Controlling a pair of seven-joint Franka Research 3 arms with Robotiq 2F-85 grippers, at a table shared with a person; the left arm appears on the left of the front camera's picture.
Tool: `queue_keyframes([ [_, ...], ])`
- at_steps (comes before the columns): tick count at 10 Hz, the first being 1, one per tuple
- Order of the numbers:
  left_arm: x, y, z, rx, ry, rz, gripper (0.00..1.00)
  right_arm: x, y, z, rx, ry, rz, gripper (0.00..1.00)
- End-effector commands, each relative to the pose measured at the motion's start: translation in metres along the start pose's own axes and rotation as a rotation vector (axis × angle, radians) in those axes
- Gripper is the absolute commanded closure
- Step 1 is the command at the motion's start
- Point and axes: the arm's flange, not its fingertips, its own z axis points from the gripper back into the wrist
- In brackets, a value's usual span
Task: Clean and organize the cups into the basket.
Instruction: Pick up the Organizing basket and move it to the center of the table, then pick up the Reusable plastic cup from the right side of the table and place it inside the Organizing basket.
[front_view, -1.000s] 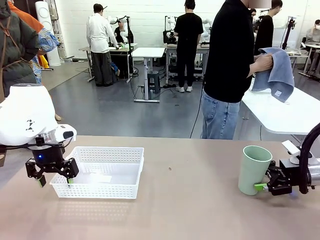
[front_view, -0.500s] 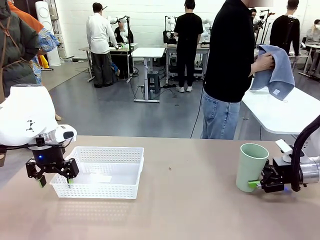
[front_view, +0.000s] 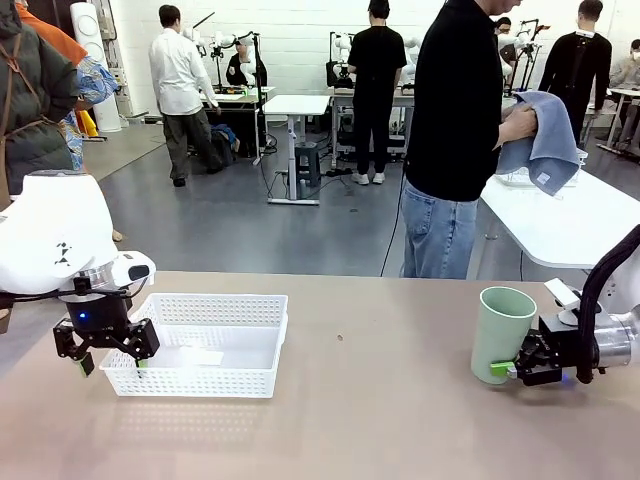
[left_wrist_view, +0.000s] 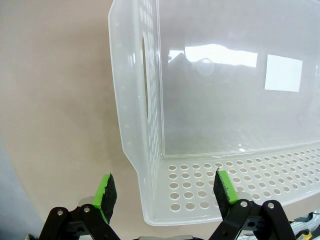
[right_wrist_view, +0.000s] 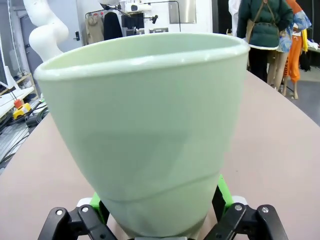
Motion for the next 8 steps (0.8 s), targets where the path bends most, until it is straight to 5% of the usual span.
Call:
queue_keyframes([
  [1,-0.0001,-0.0059,-0.0056,0.014,-0.001,0.014,0.00,-0.0020,-0.0064,-0.0083,-0.014,-0.032,0.023,0.00],
  [3,-0.0002,-0.0067,-0.0053,0.012,0.002,0.016,0.00,-0.0019,-0.0060,-0.0081,-0.006,-0.034,0.025,0.00],
  [4,-0.0005,-0.0068,-0.0040,-0.003,0.004,0.012,0.11,-0.0022,-0.0049,-0.0080,0.012,-0.027,0.040,0.58],
  [5,-0.0005,-0.0069,-0.0030,-0.008,0.002,0.011,0.56,-0.0027,-0.0049,-0.0072,0.024,-0.022,0.045,0.58],
  [6,-0.0008,-0.0066,-0.0025,-0.012,0.004,0.012,0.68,-0.0030,-0.0050,-0.0060,0.019,-0.024,0.041,1.00],
  [7,-0.0010,-0.0059,-0.0026,-0.014,0.008,0.010,1.00,-0.0033,-0.0048,-0.0056,0.018,-0.025,0.041,0.61],
  [8,-0.0007,-0.0057,-0.0031,-0.018,0.014,0.010,1.00,-0.0035,-0.0047,-0.0051,0.018,-0.025,0.040,1.00],
])
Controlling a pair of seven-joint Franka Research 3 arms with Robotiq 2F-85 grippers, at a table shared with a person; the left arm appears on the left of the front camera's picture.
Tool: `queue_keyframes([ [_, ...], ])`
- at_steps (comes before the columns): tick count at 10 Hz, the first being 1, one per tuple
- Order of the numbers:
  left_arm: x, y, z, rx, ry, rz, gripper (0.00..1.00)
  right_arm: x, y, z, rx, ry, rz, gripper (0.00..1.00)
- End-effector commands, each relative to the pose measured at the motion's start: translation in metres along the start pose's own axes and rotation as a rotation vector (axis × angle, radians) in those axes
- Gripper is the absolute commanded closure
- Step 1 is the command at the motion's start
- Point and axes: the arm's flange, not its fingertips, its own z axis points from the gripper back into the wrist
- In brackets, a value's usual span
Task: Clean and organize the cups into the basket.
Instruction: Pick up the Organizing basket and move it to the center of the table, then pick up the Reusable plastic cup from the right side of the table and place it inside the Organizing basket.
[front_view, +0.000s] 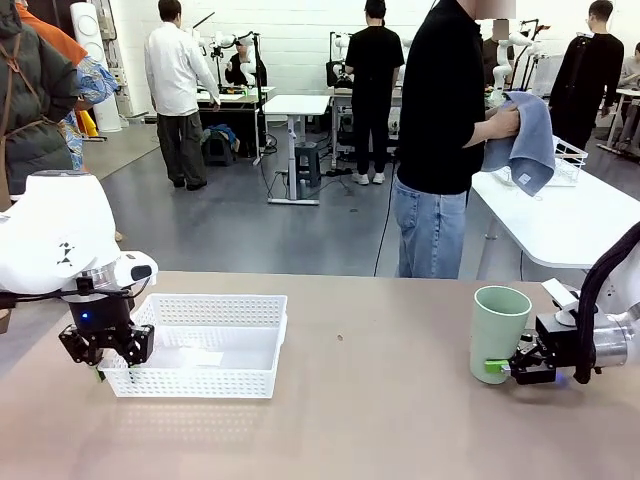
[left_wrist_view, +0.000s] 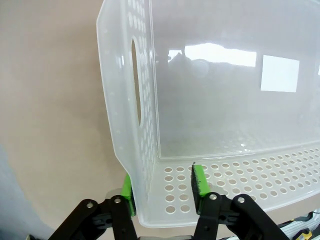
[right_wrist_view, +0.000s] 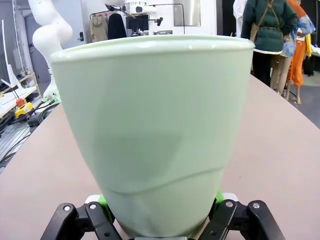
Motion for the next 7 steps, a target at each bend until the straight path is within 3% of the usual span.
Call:
queue_keyframes([
  [1,-0.0009,-0.0027,-0.0033,-0.020,0.018,0.013,1.00,-0.0039,-0.0028,-0.0006,0.006,-0.014,0.021,1.00],
  [2,-0.0005,-0.0030,-0.0047,-0.024,0.027,0.010,0.93,-0.0040,-0.0021,0.0000,0.008,-0.015,0.020,1.00],
  [3,0.0000,-0.0030,-0.0058,-0.025,0.032,0.009,1.00,-0.0040,-0.0018,0.0003,0.009,-0.017,0.020,0.79],
  [4,0.0002,-0.0032,-0.0066,-0.024,0.035,0.008,1.00,-0.0040,-0.0014,0.0006,0.011,-0.017,0.019,0.79],
  [5,0.0005,-0.0030,-0.0068,-0.025,0.036,0.007,1.00,-0.0041,-0.0013,0.0008,0.013,-0.016,0.020,1.00],
  [6,0.0005,-0.0031,-0.0069,-0.024,0.035,0.009,1.00,-0.0044,-0.0008,0.0011,0.016,-0.015,0.019,0.79],
  [7,0.0005,-0.0029,-0.0069,-0.023,0.035,0.010,1.00,-0.0043,-0.0004,0.0009,0.018,-0.013,0.018,1.00],
])
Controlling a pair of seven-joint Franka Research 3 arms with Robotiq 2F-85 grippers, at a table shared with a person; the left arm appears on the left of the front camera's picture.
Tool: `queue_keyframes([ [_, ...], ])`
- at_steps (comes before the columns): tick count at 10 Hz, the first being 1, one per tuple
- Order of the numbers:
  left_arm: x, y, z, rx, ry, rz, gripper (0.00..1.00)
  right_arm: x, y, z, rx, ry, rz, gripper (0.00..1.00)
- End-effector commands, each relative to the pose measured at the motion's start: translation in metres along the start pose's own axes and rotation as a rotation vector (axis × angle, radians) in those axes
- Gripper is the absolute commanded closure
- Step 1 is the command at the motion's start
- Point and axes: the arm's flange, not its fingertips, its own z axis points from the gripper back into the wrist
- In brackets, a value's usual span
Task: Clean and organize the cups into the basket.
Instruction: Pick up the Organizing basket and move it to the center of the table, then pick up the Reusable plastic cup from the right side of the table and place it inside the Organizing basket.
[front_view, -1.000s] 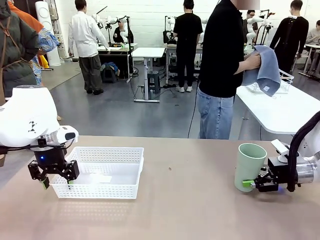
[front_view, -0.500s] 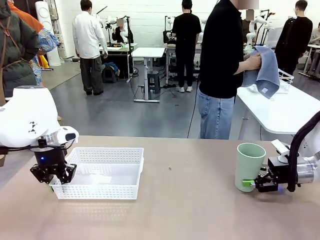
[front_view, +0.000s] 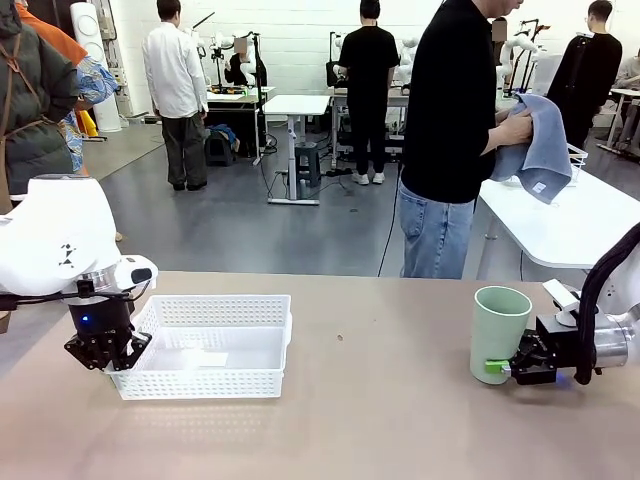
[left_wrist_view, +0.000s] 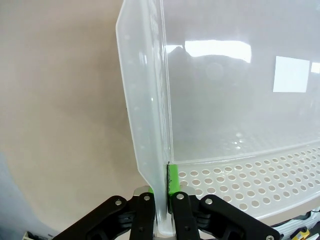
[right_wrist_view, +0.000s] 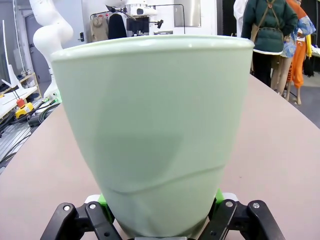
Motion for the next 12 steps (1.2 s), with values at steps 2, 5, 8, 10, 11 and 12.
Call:
queue_keyframes([
  [2,0.000,-0.004,-0.001,-0.013,0.011,0.001,1.00,-0.003,0.001,0.000,0.019,-0.007,0.022,1.00],
  [5,0.001,-0.005,-0.001,-0.021,0.010,0.009,1.00,0.002,0.011,0.000,-0.022,0.015,0.000,1.00],
  [8,0.000,-0.035,0.007,0.018,-0.007,-0.034,1.00,0.064,0.059,0.003,-0.024,0.039,0.012,1.00],
  [10,0.002,-0.064,0.009,0.064,-0.012,-0.070,1.00,0.115,0.083,0.024,-0.049,0.011,0.044,1.00],
  [11,0.004,-0.080,0.010,0.087,-0.013,-0.084,1.00,0.139,0.092,0.034,-0.070,-0.014,0.073,1.00],
  [12,0.009,-0.097,0.011,0.101,-0.015,-0.085,1.00,0.165,0.101,0.044,-0.088,-0.031,0.102,1.00],
])
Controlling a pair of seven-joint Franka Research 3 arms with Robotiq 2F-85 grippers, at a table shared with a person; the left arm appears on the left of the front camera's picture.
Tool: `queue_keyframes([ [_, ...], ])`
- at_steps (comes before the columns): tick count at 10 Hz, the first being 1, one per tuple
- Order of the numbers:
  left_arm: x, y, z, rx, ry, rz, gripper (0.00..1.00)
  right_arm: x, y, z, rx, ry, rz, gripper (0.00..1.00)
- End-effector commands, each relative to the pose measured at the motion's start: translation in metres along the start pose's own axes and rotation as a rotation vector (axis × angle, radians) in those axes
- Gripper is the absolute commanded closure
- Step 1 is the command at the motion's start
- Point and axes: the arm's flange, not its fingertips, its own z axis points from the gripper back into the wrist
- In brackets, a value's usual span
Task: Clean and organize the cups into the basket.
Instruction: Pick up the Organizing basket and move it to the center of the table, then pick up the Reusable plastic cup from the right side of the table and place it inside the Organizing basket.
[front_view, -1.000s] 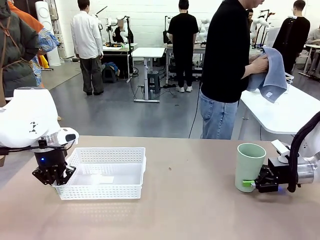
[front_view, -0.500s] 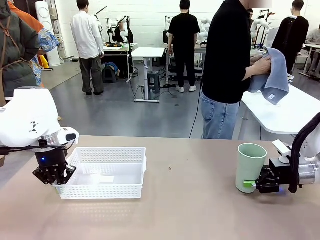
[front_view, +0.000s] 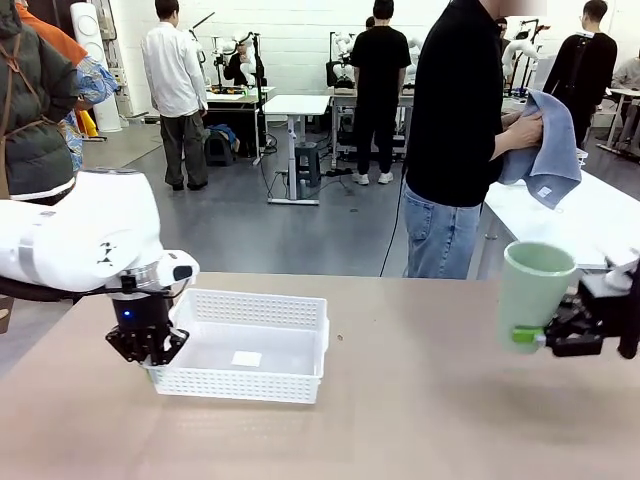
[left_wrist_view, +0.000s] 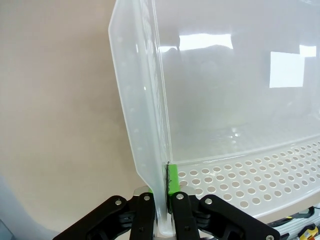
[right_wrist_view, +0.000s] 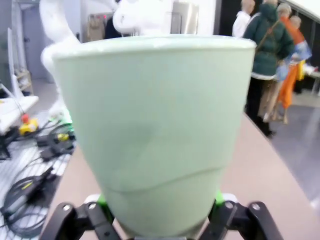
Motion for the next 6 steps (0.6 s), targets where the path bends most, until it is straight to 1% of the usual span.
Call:
queue_keyframes([
  [1,0.018,-0.028,-0.001,0.072,0.022,0.049,1.00,0.039,0.012,0.016,-0.030,-0.021,0.003,1.00],
  [4,0.033,-0.077,-0.005,0.091,0.041,0.100,1.00,0.088,0.006,0.037,-0.064,-0.053,-0.007,1.00],
  [5,0.037,-0.090,-0.007,0.088,0.046,0.105,1.00,0.093,0.002,0.043,-0.080,-0.060,-0.029,1.00],
  [6,0.042,-0.102,-0.008,0.083,0.053,0.109,1.00,0.092,-0.001,0.049,-0.096,-0.054,-0.049,1.00],
])
